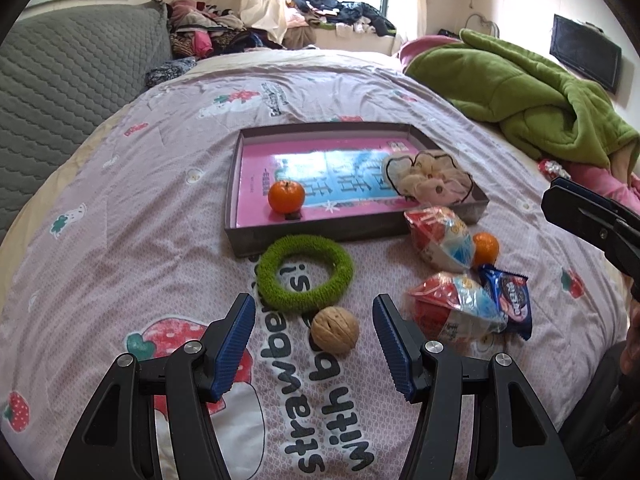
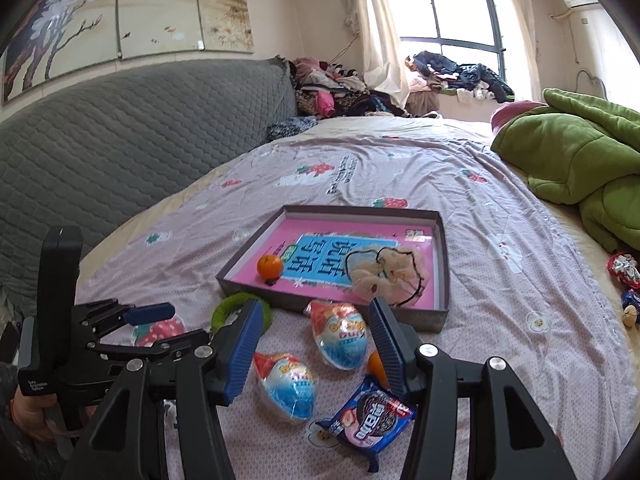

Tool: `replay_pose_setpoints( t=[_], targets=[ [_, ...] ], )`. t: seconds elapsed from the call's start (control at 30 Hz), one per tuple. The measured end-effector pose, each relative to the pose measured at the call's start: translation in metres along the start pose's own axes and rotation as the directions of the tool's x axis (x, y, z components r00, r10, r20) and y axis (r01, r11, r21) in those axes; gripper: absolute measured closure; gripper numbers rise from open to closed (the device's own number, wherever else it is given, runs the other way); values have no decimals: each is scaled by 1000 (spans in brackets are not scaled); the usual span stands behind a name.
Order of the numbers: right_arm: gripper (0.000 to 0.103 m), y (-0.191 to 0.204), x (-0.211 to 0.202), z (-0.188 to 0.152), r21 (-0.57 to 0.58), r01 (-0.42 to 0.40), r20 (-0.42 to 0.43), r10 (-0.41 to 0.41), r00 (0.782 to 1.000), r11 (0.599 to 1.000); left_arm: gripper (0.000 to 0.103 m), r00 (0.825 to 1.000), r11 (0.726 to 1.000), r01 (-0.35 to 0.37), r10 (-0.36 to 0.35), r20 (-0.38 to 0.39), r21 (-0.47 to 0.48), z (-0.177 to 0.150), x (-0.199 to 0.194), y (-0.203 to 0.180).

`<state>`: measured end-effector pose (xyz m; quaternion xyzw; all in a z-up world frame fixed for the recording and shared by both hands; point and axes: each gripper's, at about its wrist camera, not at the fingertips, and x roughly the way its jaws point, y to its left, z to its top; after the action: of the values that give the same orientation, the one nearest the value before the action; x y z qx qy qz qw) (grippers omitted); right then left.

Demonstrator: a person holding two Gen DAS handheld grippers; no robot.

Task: Organize objects
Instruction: 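Reach the right gripper to the blue-and-pink egg toy while the left gripper reaches the walnut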

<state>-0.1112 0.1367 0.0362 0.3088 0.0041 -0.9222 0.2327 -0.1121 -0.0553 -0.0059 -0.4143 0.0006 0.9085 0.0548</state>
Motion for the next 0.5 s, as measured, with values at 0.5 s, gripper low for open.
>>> replay_pose_setpoints(
  t=[0.5],
  targets=[
    [48, 18, 20, -22, -80, -27, -99, 19, 995, 996, 40, 998, 1000, 7, -6, -69, 11, -12, 17, -4]
  ],
)
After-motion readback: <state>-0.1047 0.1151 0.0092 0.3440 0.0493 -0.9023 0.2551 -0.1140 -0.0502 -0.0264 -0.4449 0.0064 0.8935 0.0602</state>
